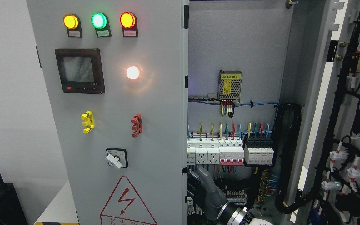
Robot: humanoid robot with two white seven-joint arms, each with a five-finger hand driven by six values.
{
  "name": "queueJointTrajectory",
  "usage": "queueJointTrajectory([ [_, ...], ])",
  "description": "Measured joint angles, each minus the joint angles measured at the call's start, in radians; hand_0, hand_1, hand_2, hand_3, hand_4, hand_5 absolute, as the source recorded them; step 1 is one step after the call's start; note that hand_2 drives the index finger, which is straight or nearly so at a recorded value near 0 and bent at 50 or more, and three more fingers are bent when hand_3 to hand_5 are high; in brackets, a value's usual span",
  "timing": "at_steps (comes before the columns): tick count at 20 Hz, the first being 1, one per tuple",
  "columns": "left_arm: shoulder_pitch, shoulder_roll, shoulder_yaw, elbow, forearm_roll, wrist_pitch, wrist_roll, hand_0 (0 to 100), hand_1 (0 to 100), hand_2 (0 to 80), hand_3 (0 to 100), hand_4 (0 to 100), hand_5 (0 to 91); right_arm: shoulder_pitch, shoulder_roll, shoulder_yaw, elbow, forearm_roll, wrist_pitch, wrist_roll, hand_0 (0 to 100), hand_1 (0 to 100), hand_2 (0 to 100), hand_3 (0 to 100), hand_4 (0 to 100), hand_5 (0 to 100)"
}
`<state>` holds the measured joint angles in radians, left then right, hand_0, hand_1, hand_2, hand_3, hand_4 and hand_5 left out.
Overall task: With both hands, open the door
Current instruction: 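Swing the indicator-light door outward with the right hand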
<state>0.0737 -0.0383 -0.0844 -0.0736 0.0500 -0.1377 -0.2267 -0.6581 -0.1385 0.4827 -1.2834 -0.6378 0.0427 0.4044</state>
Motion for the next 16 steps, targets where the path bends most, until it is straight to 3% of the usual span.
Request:
queueJointTrajectory([
  [16,0.000,0.000,0.000,0.000,0.000,0.000,0.000,0,0,0.0,0,4,0.0,0.004,0.002,0.005,-0.021,-0.057,0.007,0.074,0,0,0,0,0,0],
])
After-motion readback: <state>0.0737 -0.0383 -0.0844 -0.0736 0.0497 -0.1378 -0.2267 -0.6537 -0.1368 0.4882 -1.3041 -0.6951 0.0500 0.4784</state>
